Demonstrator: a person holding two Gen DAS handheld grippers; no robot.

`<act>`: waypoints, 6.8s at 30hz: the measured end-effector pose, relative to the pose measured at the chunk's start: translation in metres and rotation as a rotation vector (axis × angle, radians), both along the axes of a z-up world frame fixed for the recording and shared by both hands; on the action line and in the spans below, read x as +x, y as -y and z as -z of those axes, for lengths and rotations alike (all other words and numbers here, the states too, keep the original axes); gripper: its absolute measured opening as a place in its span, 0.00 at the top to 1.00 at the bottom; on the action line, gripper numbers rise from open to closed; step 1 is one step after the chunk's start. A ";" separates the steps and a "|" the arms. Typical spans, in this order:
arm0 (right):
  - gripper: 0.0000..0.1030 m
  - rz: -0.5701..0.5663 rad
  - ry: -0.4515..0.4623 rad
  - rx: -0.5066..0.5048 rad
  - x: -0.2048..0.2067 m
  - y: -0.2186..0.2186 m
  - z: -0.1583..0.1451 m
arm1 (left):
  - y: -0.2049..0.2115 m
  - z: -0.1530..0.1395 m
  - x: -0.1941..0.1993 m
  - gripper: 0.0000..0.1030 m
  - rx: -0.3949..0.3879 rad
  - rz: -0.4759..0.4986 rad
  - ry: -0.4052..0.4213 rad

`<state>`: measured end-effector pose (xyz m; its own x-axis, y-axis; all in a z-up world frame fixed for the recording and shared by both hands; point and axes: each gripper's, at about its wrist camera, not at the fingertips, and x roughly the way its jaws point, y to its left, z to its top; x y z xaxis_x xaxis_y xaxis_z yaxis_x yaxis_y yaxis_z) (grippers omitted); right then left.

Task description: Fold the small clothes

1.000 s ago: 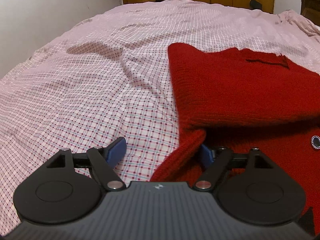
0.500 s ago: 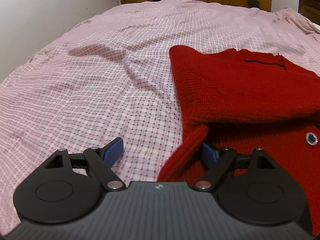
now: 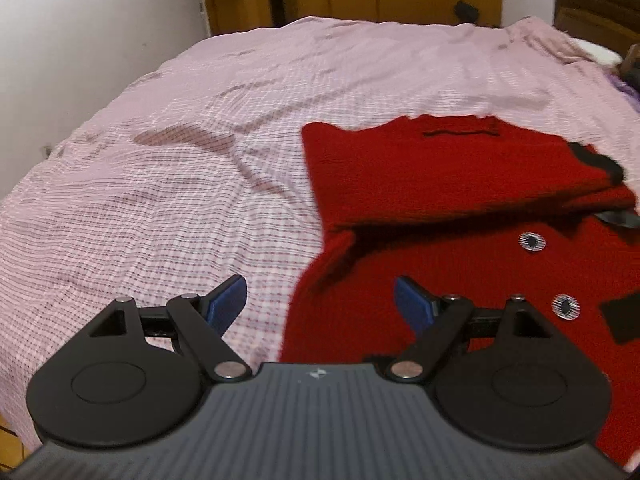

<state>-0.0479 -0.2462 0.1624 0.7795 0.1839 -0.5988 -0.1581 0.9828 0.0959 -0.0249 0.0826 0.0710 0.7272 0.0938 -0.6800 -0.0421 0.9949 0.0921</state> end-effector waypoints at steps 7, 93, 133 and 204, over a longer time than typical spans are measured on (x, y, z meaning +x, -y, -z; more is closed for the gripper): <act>0.39 -0.096 0.002 -0.073 -0.058 -0.024 0.014 | 0.020 -0.008 -0.038 0.16 0.028 0.060 0.003; 0.18 -0.109 -0.060 -0.251 -0.119 -0.041 0.089 | 0.064 0.072 -0.107 0.01 0.230 0.307 -0.081; 0.91 0.038 0.205 -0.088 -0.104 -0.034 0.025 | 0.064 -0.019 -0.074 0.87 -0.019 0.331 0.160; 0.60 0.032 -0.003 0.083 0.107 -0.012 0.042 | -0.069 0.022 0.136 0.26 -0.221 0.028 0.040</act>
<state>0.0590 -0.2346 0.1204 0.7837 0.2080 -0.5852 -0.1265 0.9760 0.1775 0.1109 0.1519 0.0494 0.7541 -0.0753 -0.6524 -0.0133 0.9914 -0.1298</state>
